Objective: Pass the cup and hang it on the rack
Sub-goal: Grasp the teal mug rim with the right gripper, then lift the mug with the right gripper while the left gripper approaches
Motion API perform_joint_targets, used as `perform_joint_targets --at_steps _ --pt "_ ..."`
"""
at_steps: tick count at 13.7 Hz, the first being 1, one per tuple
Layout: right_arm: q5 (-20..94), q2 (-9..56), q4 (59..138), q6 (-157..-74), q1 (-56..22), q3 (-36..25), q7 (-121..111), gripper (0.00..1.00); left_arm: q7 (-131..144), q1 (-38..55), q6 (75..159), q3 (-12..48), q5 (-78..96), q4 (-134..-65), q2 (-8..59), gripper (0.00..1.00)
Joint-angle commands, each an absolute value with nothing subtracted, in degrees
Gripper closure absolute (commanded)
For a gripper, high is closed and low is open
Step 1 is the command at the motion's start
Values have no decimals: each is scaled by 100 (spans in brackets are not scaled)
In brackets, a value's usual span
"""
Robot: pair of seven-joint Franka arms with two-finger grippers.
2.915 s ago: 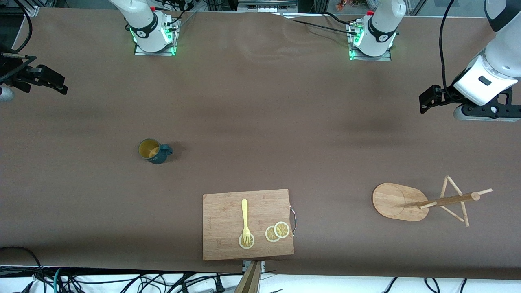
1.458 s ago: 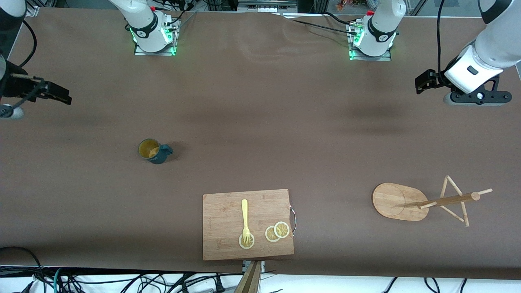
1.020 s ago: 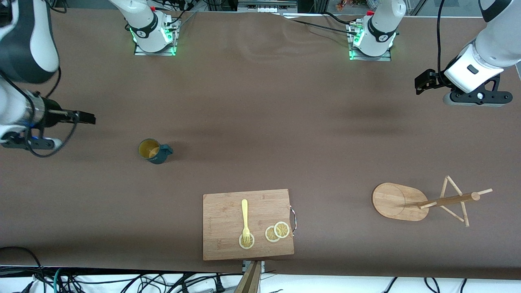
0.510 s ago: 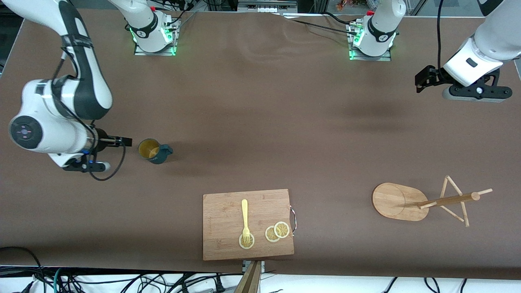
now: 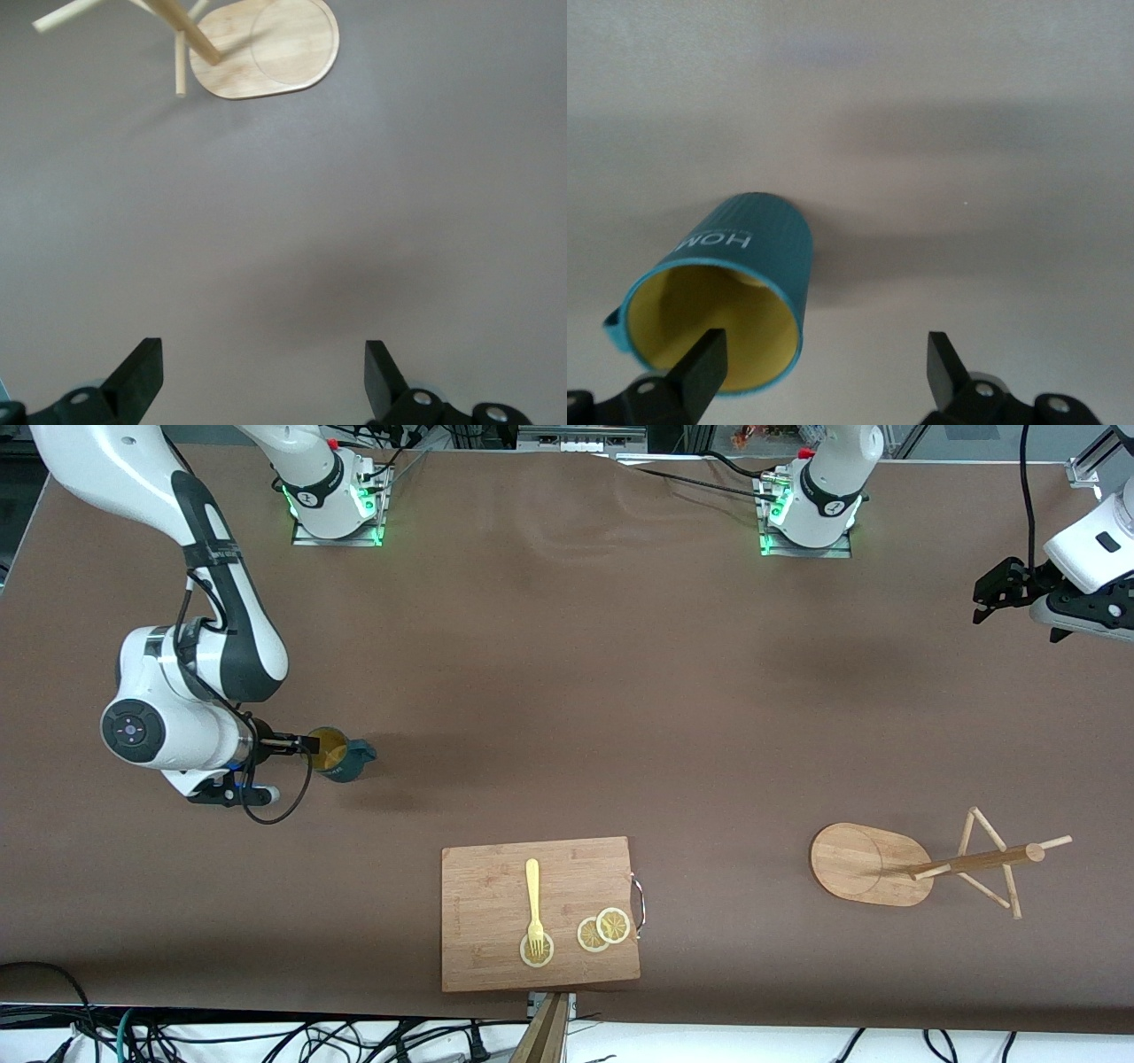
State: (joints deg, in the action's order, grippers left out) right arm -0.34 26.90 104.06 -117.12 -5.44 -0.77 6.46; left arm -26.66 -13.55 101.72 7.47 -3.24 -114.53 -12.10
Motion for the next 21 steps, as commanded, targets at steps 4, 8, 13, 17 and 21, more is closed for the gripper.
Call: perform_joint_targets --at_steps 4,8,13,17,21 --pt "105 2865 10617 -12208 -545 -18 686 25 -4022 -1608 10572 817 -98 -11777 -1029 0" --pt "324 2892 10582 -12199 -554 52 694 100 -5236 -1846 10916 826 543 -12058 -853 0" --pt "352 2874 10276 -12120 -659 122 694 100 -6966 -2276 11030 826 1440 -12050 -98 0" --pt "352 2821 9679 -11998 -895 553 1114 100 -8511 -2680 10934 835 2239 -12015 350 0" --pt "334 3277 8757 -11962 -2184 598 2922 100 -9525 -3049 10478 835 2872 -12006 895 0"
